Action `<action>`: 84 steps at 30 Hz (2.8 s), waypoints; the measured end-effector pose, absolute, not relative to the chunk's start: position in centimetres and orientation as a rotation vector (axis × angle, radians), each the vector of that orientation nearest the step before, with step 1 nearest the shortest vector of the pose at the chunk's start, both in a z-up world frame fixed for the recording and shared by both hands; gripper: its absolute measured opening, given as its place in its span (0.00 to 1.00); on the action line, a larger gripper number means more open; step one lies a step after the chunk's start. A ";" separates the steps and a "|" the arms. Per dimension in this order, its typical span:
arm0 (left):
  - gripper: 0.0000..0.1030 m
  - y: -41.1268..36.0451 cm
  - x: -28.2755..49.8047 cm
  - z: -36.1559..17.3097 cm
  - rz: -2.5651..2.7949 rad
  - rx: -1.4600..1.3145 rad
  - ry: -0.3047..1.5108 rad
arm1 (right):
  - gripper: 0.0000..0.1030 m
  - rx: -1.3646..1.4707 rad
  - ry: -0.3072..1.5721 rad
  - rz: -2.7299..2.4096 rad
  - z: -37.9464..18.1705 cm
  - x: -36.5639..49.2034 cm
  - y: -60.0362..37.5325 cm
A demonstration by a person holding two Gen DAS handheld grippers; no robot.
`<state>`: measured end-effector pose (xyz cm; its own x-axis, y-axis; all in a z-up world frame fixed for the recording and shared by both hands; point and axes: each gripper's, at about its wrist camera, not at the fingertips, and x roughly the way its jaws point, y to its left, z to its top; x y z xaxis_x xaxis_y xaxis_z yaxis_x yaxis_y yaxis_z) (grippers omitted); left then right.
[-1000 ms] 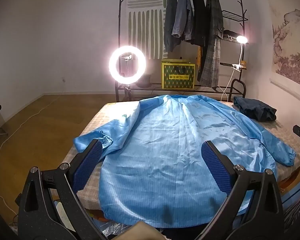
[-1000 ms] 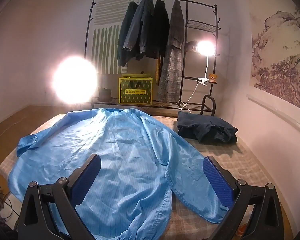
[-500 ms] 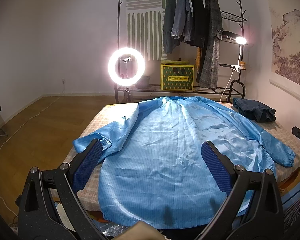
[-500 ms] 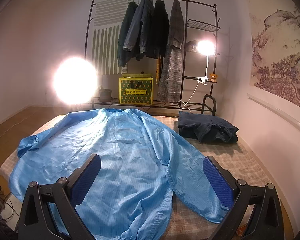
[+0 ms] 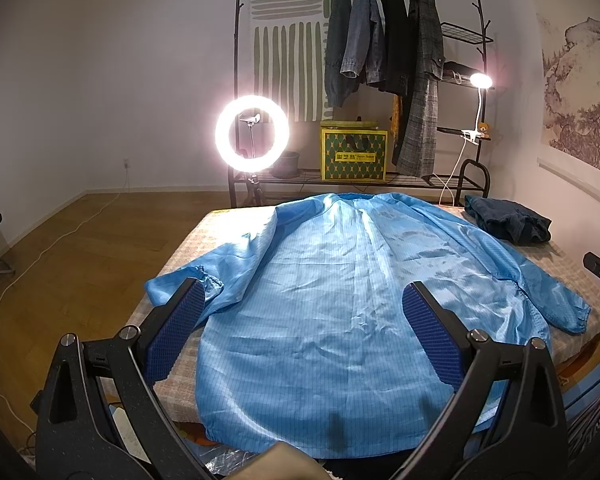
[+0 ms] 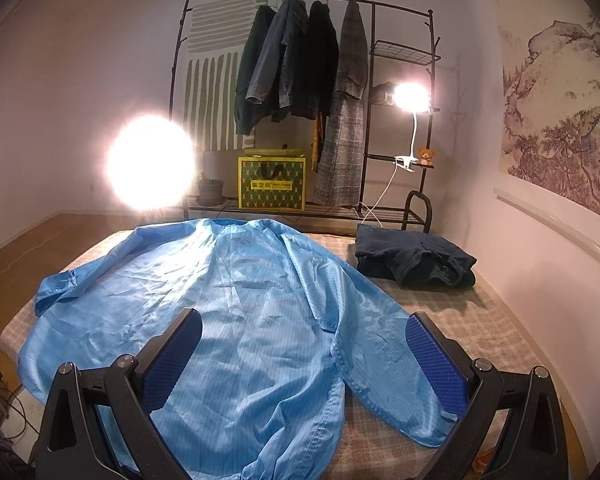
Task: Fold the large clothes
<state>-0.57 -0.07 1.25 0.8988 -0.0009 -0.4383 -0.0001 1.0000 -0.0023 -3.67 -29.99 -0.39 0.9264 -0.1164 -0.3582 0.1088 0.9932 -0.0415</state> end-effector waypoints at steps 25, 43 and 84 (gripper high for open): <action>0.98 0.1 -0.5 1.1 -0.003 -0.001 0.452 | 1.00 -0.024 0.362 -0.113 -0.1 -3.7 -29.6; 0.98 0.1 -0.5 1.1 -0.002 -0.001 0.453 | 1.00 -0.032 0.354 -0.109 0.0 -3.7 -29.4; 0.60 21.6 20.3 -8.9 0.099 -0.508 0.904 | 0.74 0.132 0.459 0.437 2.0 9.6 -14.7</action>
<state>20.30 21.61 -8.94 0.6225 -0.1274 -0.7722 -0.2918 0.8778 -0.3800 9.62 -14.71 1.96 0.8063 0.4364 -0.3993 -0.3779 0.8994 0.2198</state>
